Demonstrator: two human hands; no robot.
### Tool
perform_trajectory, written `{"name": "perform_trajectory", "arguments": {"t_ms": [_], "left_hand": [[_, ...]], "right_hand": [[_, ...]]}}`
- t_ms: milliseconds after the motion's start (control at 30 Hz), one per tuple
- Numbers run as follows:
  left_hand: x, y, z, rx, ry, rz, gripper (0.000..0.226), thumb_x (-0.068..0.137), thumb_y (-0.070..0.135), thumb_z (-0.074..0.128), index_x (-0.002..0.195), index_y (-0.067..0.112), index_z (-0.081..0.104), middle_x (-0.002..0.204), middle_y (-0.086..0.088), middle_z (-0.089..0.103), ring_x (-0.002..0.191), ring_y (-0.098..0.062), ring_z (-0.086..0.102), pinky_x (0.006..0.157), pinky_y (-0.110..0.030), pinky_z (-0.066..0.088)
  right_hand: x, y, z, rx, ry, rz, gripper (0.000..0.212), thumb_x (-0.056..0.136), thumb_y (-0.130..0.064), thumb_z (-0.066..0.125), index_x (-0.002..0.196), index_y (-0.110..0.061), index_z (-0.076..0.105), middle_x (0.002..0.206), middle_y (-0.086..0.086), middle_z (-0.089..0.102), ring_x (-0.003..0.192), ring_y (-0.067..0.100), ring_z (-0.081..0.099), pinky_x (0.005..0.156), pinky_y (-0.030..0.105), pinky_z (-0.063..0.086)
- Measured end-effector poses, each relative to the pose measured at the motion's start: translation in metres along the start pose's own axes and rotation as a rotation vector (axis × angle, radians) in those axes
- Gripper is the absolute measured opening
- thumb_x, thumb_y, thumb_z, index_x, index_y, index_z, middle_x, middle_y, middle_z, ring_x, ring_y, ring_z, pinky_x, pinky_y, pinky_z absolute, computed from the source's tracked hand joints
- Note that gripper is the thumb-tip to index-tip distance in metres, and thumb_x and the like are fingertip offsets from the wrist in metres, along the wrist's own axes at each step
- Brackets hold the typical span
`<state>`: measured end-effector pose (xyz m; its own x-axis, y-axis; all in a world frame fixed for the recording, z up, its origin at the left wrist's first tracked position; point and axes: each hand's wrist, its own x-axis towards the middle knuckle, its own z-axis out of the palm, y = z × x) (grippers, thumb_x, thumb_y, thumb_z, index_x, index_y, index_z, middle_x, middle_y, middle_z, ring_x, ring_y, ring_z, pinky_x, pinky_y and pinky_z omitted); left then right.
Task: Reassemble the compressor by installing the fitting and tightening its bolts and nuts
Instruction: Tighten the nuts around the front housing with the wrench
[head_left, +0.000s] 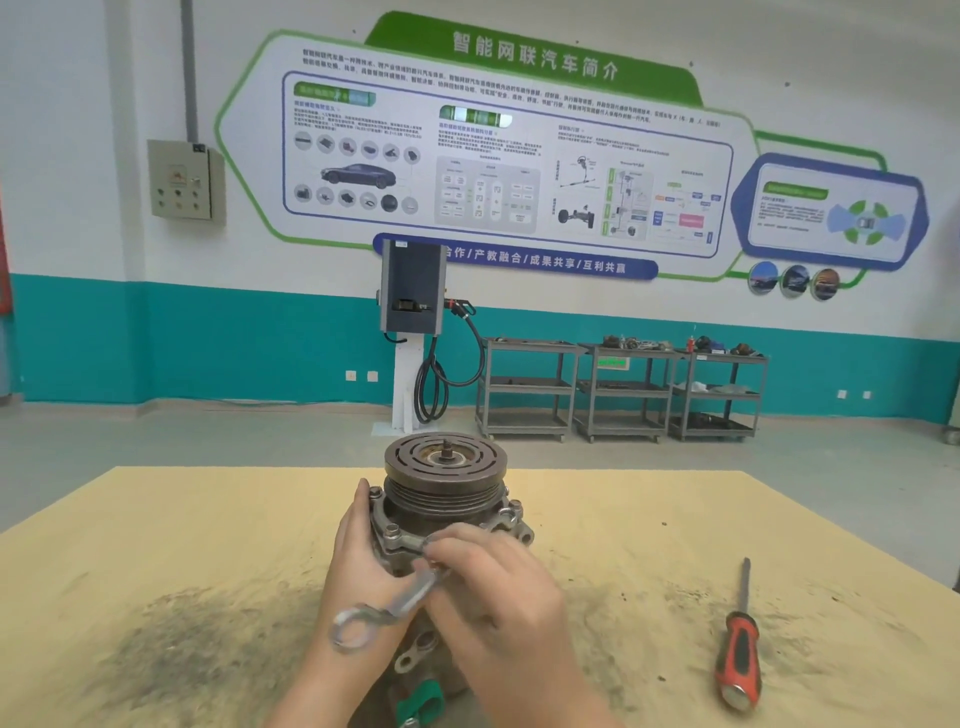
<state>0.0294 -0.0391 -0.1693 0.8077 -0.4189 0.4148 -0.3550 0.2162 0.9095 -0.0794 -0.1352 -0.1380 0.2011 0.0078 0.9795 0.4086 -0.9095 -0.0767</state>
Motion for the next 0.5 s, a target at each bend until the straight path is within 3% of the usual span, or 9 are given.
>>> {"name": "perform_trajectory", "arguments": {"t_ms": [67, 100, 167, 233, 300, 400, 500], "left_hand": [[-0.008, -0.001, -0.004, 0.02, -0.168, 0.064, 0.108, 0.06, 0.042, 0.076, 0.152, 0.014, 0.027, 0.157, -0.006, 0.031, 0.145, -0.018, 0.029, 0.121, -0.028, 0.018], [-0.005, -0.004, -0.007, 0.14, -0.13, 0.103, 0.108, 0.056, 0.052, 0.078, 0.148, 0.015, 0.037, 0.149, -0.002, 0.042, 0.141, -0.013, 0.036, 0.119, -0.03, 0.025], [0.003, -0.005, -0.001, 0.099, -0.101, 0.07, 0.11, 0.042, 0.059, 0.088, 0.138, 0.031, 0.043, 0.131, 0.012, 0.054, 0.124, -0.001, 0.052, 0.107, -0.023, 0.04], [0.003, -0.006, 0.003, 0.027, 0.102, 0.021, 0.124, 0.028, 0.073, 0.085, 0.135, 0.04, 0.031, 0.124, 0.034, 0.046, 0.113, 0.018, 0.05, 0.091, -0.007, 0.043], [0.002, 0.001, 0.003, 0.084, 0.116, 0.025, 0.124, 0.025, 0.081, 0.079, 0.13, 0.05, 0.023, 0.118, 0.044, 0.037, 0.106, 0.029, 0.043, 0.086, -0.005, 0.041], [0.004, 0.006, 0.001, 0.092, 0.095, 0.007, 0.121, 0.035, 0.07, 0.081, 0.137, 0.047, 0.02, 0.118, 0.046, 0.035, 0.11, 0.024, 0.042, 0.098, -0.02, 0.041], [0.004, 0.008, 0.0, 0.086, 0.075, 0.026, 0.127, 0.035, 0.071, 0.083, 0.143, 0.043, 0.021, 0.119, 0.044, 0.037, 0.114, 0.019, 0.043, 0.1, -0.022, 0.04]], "right_hand": [[0.007, 0.005, 0.004, -0.024, -0.009, -0.066, 0.009, 0.08, -0.01, 0.077, 0.088, -0.007, 0.075, 0.093, 0.001, 0.071, 0.076, 0.017, 0.064, 0.07, 0.027, 0.053], [0.009, 0.007, 0.003, -0.012, 0.0, -0.082, 0.009, 0.081, -0.008, 0.076, 0.089, -0.006, 0.073, 0.093, 0.002, 0.071, 0.076, 0.019, 0.064, 0.071, 0.028, 0.053], [0.012, 0.007, -0.005, 0.087, 0.036, -0.058, 0.008, 0.091, -0.013, 0.066, 0.093, -0.006, 0.069, 0.096, 0.001, 0.068, 0.081, 0.019, 0.064, 0.074, 0.029, 0.053], [0.016, 0.008, -0.017, 0.244, 0.13, 0.094, 0.013, 0.099, -0.025, 0.051, 0.097, -0.016, 0.061, 0.096, -0.013, 0.064, 0.083, 0.007, 0.063, 0.075, 0.021, 0.052], [0.022, 0.01, -0.027, 0.374, 0.275, 0.335, 0.012, 0.101, -0.027, 0.043, 0.094, -0.023, 0.052, 0.087, -0.015, 0.063, 0.068, 0.004, 0.059, 0.065, 0.015, 0.049], [0.024, 0.02, -0.033, 0.648, 0.472, 0.693, 0.011, 0.101, -0.014, 0.036, 0.1, -0.02, 0.045, 0.073, 0.001, 0.065, 0.052, 0.014, 0.054, 0.053, 0.02, 0.047], [0.023, 0.03, -0.035, 0.755, 0.52, 0.867, 0.023, 0.1, 0.002, 0.03, 0.102, -0.018, 0.041, 0.064, 0.004, 0.064, 0.046, 0.016, 0.051, 0.048, 0.023, 0.045]]}}
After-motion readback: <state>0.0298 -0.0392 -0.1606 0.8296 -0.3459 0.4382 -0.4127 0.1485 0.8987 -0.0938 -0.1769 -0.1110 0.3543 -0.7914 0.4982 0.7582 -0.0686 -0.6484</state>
